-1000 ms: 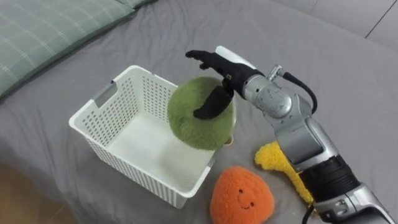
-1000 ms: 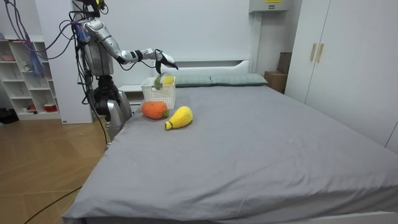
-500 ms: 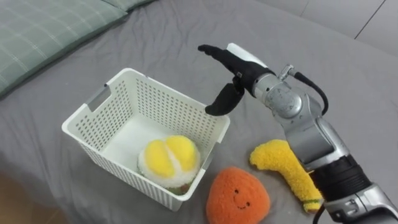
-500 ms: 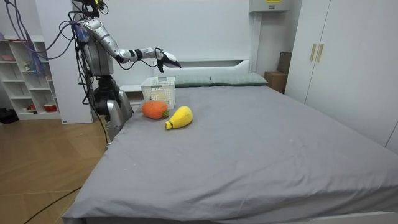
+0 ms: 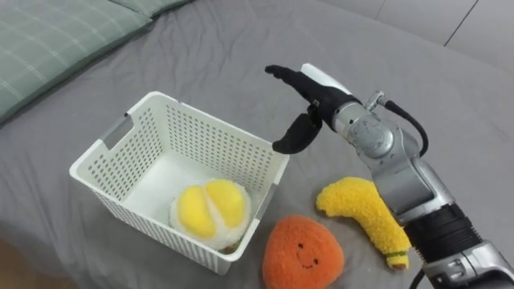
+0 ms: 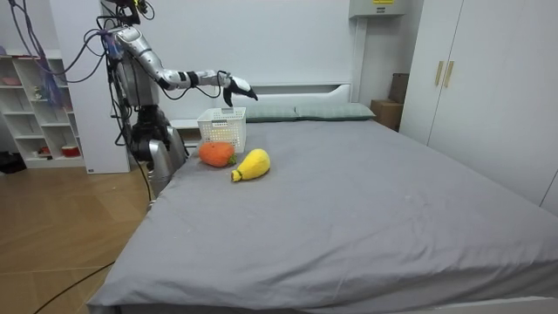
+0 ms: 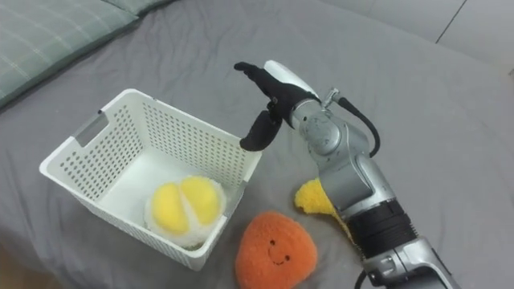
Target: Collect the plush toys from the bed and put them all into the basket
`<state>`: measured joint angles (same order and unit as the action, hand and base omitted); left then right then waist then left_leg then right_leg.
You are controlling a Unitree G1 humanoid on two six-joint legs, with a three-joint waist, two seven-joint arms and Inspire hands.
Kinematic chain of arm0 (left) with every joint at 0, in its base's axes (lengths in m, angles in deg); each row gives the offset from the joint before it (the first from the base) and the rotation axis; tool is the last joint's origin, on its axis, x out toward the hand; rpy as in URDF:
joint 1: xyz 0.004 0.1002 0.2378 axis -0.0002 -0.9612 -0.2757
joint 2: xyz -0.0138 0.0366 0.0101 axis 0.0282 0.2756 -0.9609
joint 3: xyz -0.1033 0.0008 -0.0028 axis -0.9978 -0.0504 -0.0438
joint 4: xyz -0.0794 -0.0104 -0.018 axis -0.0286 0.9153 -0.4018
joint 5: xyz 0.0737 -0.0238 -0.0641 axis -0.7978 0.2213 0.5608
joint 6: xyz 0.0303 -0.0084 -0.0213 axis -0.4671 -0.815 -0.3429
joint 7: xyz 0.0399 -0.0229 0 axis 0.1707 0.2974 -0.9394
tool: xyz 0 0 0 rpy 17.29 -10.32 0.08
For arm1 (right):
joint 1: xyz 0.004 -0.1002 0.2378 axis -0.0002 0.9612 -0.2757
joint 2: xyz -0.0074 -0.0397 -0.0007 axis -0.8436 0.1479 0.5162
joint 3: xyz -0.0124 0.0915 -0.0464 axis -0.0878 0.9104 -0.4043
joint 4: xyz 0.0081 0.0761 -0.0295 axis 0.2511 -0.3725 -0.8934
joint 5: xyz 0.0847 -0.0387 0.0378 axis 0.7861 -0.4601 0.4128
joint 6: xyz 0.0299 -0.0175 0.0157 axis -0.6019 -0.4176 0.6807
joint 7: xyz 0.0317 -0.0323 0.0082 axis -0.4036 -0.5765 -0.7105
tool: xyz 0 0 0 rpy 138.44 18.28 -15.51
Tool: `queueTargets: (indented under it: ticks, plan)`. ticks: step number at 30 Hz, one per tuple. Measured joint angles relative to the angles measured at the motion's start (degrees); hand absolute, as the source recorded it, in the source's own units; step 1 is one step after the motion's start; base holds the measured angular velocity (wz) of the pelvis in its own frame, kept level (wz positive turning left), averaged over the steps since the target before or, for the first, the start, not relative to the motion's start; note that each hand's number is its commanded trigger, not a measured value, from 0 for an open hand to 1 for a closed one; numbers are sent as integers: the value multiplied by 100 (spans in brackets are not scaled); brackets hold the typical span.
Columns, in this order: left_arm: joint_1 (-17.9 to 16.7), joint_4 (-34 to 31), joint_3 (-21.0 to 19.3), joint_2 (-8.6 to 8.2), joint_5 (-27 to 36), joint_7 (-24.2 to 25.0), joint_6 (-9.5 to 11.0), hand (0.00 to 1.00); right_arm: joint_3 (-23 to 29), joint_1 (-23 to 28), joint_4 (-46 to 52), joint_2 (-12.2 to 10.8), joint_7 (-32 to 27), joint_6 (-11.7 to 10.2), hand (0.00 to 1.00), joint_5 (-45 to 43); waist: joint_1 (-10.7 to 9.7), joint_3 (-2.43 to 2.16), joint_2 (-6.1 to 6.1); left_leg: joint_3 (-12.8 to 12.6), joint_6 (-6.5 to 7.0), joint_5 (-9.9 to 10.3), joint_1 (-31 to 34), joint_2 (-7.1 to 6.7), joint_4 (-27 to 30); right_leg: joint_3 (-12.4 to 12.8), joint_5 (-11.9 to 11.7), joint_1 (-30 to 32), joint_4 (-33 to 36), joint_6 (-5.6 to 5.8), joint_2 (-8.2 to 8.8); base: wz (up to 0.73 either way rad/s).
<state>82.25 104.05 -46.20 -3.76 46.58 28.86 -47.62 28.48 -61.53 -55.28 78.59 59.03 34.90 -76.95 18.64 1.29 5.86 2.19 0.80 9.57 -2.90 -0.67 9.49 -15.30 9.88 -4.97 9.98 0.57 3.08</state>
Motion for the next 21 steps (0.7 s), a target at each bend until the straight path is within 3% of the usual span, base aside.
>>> queueTargets:
  ticks: [5, 12, 21]
  plan:
    - [10, 48, 45, -20, 66, -36, 47, 0, 277, 82, 0, 77, -181, -93, 0, 293, -205, -28, -54, -202, 1, 0, -21, 3, -21, 123, -1, 102, 76, -1, 12, -17]
    - [-42, 117, -5, -117, 64, -64, 107, 0, 674, 763, -3, 170, -411, -214, 0, 260, -436, -68, -130, -598, 20, 20, -195, 99, -139, 426, -46, 126, 85, -11, -21, -27]
    - [-300, 111, 6, 1, 66, -48, 119, 0, 1066, 992, -720, 256, -742, -280, 0, 278, -845, -78, -125, -777, 19, 25, -210, 128, -143, 598, -63, 223, 161, -21, -86, -10]
